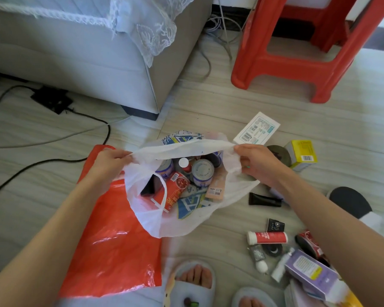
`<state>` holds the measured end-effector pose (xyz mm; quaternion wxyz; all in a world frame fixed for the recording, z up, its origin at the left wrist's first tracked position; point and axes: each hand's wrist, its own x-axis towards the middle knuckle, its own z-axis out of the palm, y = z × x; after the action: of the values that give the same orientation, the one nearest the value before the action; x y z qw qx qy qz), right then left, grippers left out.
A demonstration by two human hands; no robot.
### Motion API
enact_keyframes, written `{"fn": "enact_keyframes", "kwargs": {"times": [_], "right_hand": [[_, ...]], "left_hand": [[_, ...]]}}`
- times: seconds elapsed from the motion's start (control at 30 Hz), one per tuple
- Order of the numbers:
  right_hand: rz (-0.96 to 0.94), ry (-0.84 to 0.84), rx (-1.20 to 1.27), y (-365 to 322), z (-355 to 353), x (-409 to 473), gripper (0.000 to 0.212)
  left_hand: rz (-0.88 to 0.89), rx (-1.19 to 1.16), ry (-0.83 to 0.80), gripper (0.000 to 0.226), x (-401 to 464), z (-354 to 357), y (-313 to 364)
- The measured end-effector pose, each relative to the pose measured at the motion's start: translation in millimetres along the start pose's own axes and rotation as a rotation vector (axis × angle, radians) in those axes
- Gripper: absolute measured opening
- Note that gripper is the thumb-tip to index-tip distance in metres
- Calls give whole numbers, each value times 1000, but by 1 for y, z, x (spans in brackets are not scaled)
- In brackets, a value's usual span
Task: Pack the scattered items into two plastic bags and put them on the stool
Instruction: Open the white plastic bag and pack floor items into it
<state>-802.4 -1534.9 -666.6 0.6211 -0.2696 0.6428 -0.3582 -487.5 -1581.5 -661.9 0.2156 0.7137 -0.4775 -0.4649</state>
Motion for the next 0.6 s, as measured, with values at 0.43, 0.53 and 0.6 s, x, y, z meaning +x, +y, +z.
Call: {"fn": "enact_keyframes", "kwargs": {"times": [0.43,0.53,0.6], "right_hand": [[163,173,343,1,-7,11,35],[145,247,262,3,-8,14,35],[50,331,18,8,-8,13,26]], "left_hand": [[-109,-59,-484,20,17,-22,-7],[-44,70,-378,25,20,-32,-13],[-64,24,-332,21,11,-37,-10]]}}
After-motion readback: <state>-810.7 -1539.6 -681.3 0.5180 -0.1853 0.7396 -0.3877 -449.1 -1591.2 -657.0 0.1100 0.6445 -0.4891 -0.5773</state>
